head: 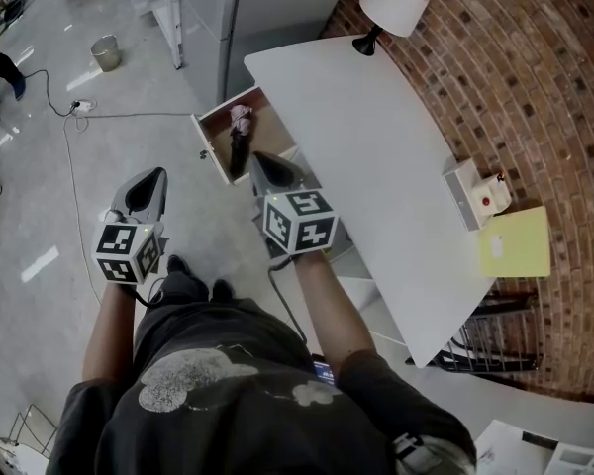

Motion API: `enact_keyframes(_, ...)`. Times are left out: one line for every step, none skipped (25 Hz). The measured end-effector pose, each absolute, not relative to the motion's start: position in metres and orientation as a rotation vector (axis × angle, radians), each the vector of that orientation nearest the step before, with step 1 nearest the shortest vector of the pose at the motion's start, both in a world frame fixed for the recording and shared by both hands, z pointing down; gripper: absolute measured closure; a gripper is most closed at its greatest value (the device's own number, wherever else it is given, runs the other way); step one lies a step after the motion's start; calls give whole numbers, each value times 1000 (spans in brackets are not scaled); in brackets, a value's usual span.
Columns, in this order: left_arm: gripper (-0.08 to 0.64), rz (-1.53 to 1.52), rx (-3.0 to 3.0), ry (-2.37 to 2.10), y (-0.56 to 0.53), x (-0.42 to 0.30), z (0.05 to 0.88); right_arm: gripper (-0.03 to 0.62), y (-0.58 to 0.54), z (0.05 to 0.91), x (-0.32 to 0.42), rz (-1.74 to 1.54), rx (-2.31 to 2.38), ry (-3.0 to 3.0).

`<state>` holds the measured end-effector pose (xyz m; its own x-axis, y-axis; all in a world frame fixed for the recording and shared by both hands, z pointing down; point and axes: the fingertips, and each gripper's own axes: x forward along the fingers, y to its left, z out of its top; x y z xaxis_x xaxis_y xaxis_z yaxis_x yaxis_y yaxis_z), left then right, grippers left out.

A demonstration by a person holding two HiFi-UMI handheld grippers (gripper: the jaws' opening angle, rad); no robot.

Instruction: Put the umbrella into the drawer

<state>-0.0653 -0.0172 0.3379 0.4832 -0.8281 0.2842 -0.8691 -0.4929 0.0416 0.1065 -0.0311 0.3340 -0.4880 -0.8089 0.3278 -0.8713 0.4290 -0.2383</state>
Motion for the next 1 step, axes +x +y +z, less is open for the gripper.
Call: enact_keyframes(549,334,2545,-1475,-16,-65,337,588,-31,333,105,564,1486,-2517)
